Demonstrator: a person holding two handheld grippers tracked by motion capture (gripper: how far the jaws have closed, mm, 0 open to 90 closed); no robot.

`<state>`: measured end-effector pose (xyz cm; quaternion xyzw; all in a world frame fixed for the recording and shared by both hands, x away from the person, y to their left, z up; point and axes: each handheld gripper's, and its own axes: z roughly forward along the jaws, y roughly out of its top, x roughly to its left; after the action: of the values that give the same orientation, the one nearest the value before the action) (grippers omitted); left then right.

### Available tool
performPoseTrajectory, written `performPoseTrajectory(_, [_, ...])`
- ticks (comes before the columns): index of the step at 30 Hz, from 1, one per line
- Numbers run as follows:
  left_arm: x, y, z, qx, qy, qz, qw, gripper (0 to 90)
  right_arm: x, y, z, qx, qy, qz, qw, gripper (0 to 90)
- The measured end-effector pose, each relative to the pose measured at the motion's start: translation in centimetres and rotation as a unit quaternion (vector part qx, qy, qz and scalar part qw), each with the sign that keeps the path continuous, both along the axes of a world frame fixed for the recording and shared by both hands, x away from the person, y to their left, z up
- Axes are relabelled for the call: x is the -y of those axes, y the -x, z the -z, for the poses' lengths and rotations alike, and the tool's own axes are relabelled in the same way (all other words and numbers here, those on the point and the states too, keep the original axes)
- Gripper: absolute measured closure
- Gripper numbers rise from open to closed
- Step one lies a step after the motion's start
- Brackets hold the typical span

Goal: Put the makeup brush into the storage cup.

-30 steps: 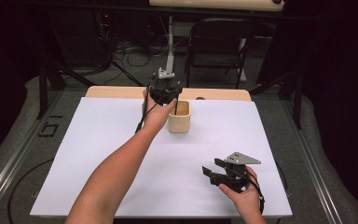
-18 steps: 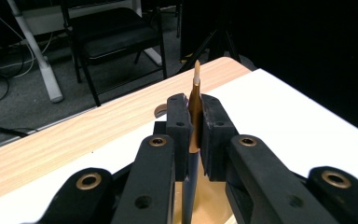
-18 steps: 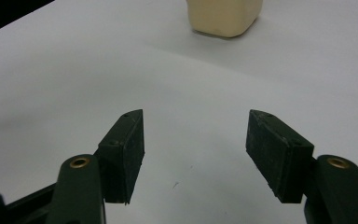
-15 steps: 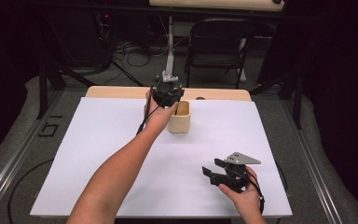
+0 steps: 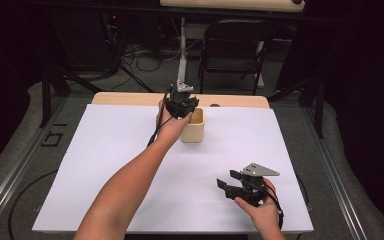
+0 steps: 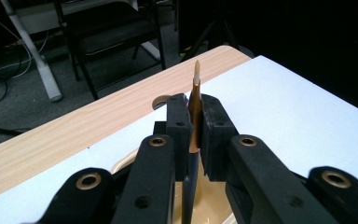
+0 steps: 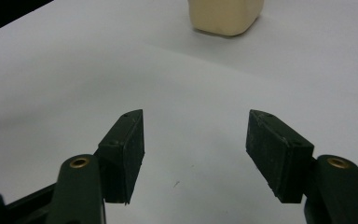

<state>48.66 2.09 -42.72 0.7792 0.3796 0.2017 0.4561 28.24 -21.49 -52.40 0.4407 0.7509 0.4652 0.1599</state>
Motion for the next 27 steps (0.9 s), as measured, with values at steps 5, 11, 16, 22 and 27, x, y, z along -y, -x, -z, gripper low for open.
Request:
performPoseTrajectory(5, [0.2,-0.1,0.5,-0.005,-0.006,0.001,1.0000,83.7,0.0,0.0,0.0,0.000,0.000,0.000,1.0000,37.3])
performPoseTrajectory(11, [0.3,-0.1,1.0,-0.008,-0.010,0.001,0.9999,83.6,0.0,0.0,0.0,-0.002,-0.002,0.000,1.0000,37.3])
performPoseTrajectory(16, [0.3,-0.2,1.3,-0.010,-0.015,0.000,0.9998,83.6,0.0,0.0,0.1,-0.001,-0.001,-0.001,1.0000,37.2])
performPoseTrajectory(22, [0.1,-0.3,1.6,-0.014,-0.021,-0.001,0.9997,83.7,0.0,0.0,0.1,-0.002,-0.001,-0.001,1.0000,37.2])
performPoseTrajectory(27, [0.1,-0.3,1.9,-0.018,-0.024,-0.003,0.9995,83.7,0.0,0.0,0.1,-0.003,-0.004,-0.002,1.0000,37.3])
